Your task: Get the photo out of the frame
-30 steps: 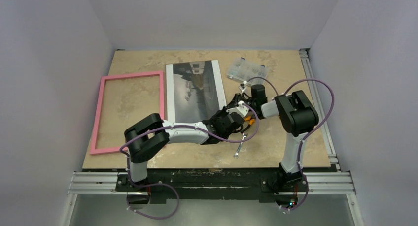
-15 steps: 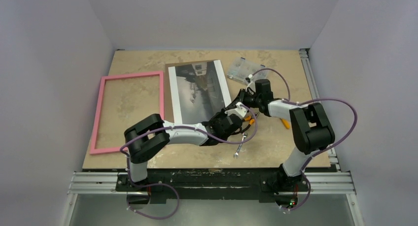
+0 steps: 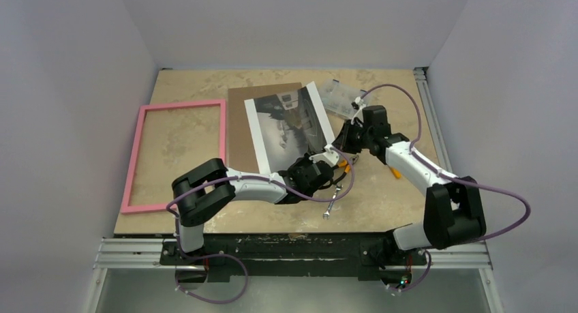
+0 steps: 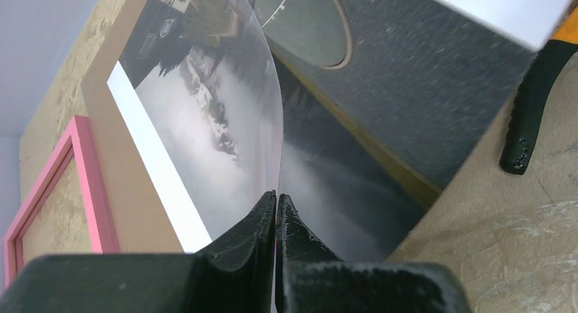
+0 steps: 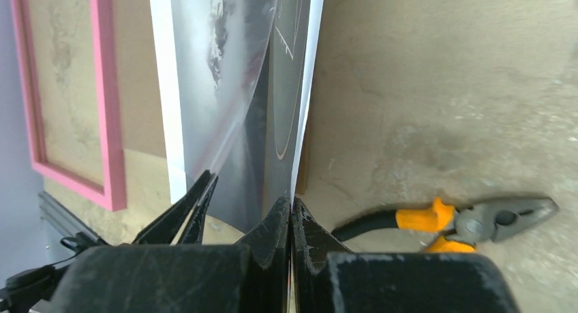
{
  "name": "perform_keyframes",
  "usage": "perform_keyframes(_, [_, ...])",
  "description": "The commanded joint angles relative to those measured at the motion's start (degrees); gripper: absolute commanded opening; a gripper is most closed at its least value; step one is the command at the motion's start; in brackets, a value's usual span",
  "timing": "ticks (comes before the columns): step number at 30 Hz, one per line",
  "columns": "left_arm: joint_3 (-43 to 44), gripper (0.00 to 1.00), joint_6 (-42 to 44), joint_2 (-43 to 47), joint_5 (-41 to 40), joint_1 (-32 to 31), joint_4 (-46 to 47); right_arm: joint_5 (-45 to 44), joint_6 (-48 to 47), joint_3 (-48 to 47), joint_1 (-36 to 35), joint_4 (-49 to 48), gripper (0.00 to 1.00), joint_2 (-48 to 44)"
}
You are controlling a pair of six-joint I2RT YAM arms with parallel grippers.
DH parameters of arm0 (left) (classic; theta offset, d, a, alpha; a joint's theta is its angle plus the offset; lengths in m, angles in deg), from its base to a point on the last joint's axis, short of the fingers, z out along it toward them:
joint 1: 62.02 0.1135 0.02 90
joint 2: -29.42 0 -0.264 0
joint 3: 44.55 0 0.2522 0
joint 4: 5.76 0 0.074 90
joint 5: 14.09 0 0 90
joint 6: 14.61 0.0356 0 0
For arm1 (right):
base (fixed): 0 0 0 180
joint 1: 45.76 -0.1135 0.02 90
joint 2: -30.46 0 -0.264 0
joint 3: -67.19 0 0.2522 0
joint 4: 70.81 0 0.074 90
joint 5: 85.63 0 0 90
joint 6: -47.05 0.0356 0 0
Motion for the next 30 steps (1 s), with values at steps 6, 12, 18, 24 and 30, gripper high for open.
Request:
perform_keyframes(6, [-0.7,0.0,-3.9,2.3,-1.4,0.0,0.8,-14.0,-5.9,-5.0,0.1,11.6,0.0,-9.4])
perform_keyframes(12, [-0.8,0.0,-4.1,2.1,-1.3,-0.1,0.9,-20.9,-7.9,-9.3,0.4,17.9,0.0,-14.1])
perform_keyframes(18, [-1.3,0.0,-4.2,2.0,-1.1,-0.2,1.4,-29.1,-10.1,-15.8,0.4,25.8,0.0,-17.6])
perform_keyframes(24, [-1.4,0.0,-4.4,1.7,-0.7,-0.3,2.2,-35.4,-12.2,-23.1,0.4,31.4,0.0,-20.2])
perform_keyframes(30, [-1.3,0.13,-4.5,1.8,-0.3,-0.5,2.3,-38.3,-13.0,-28.6,0.4,35.1,0.0,-19.8])
